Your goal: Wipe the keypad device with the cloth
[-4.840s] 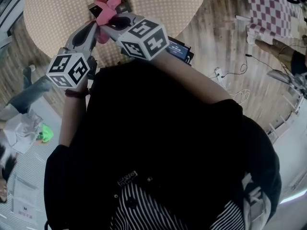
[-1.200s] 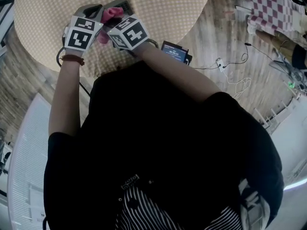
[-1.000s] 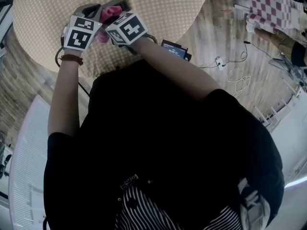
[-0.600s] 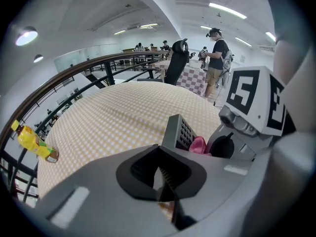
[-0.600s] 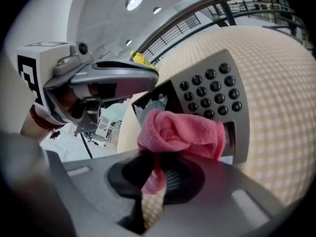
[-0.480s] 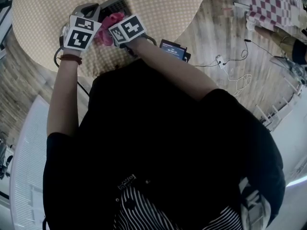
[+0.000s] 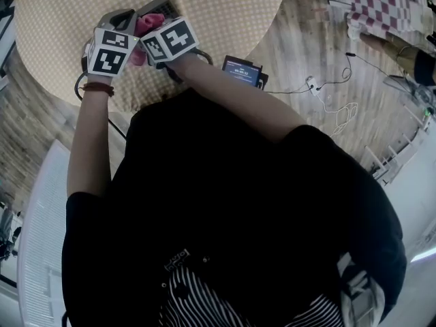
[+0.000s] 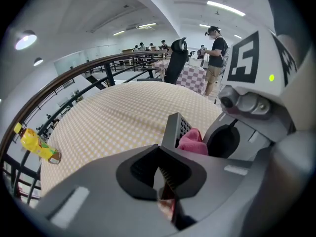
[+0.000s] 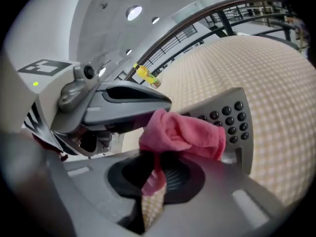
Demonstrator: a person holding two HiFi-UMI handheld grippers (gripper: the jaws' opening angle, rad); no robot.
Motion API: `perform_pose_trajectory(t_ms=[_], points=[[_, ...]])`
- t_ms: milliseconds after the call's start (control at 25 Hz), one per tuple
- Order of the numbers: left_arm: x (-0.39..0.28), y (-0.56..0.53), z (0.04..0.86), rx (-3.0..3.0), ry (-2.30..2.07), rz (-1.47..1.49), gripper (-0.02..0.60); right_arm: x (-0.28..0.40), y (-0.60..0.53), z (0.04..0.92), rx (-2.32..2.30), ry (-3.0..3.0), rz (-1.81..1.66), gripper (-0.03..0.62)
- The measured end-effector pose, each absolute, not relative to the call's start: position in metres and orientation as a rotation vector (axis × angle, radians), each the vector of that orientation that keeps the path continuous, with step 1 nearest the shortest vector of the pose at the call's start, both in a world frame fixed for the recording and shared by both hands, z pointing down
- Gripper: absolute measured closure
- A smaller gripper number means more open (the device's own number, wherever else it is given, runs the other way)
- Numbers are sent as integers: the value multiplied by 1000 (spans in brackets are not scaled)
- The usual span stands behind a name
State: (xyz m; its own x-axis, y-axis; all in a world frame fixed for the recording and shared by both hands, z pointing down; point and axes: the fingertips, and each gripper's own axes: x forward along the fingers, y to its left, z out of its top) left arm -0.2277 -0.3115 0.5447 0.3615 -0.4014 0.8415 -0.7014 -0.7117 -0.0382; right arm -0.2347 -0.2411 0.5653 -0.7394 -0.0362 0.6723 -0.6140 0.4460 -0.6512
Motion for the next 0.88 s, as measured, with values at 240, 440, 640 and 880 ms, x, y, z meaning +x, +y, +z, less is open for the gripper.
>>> perform_pose_trajectory(t_ms=[240,440,640,880], points=[[-226,-312,548,2305,-961,1309,578,-219,-219,600,520,-2020,1321,545],[-227,-311,548,2305,-965,1303,578,-212,-208,611,543,-1932,1354,545],[-227,-311,545,2315,-957,1303,578,-235,-243,559,593,-2162,1329,545],[-228,-305,542,2312,-966,1287,578,-234,-242,566,599,-2101,1445,545]])
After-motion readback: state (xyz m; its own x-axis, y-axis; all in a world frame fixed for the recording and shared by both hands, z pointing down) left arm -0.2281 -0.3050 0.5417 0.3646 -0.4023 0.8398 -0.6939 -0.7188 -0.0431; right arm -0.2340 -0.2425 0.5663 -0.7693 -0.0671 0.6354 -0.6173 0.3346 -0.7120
